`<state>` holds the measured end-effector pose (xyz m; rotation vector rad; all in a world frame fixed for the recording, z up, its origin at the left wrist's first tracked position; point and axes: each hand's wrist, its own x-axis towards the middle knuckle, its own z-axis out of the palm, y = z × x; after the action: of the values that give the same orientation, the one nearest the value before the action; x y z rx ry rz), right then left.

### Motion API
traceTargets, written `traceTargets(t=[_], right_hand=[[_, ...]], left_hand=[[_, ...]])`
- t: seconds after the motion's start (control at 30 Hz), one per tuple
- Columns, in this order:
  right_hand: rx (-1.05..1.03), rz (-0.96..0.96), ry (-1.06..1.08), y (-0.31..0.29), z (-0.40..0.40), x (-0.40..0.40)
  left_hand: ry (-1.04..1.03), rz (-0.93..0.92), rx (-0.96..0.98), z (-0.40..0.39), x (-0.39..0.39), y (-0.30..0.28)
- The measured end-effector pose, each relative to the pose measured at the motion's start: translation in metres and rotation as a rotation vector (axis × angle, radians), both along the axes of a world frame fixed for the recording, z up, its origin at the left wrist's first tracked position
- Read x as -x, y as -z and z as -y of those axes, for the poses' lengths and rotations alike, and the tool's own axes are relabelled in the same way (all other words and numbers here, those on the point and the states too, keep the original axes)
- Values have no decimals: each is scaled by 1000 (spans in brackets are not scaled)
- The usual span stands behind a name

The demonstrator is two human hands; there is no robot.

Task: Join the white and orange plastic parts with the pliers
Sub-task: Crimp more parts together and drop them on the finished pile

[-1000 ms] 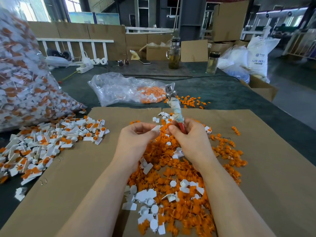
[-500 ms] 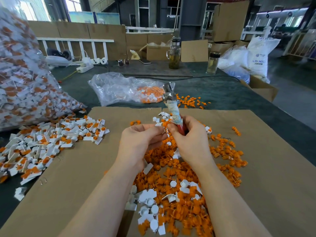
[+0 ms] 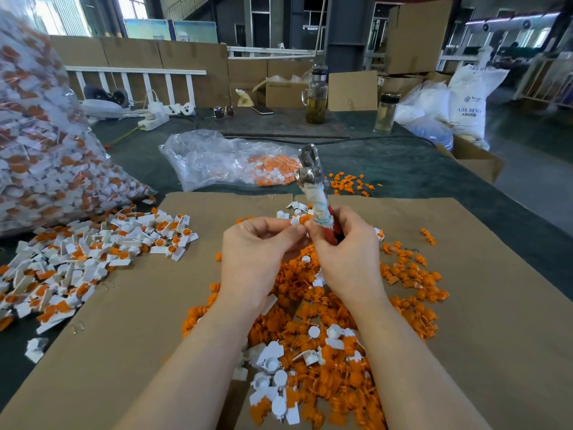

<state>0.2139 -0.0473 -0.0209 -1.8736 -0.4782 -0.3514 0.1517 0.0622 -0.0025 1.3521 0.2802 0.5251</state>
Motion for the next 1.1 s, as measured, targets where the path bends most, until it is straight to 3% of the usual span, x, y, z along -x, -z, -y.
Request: traceTargets(t=[0.37, 0.73, 1.1], right_hand=[[-61, -24, -29, -1, -1, 0], [0, 18, -36, -3, 2, -1], [-14, -54, -220, -8, 5, 0]], left_hand=[[-66, 14, -46, 4, 1, 2], [-140, -32, -221, 1, -1, 2], [-218, -96, -249, -2, -2, 2]])
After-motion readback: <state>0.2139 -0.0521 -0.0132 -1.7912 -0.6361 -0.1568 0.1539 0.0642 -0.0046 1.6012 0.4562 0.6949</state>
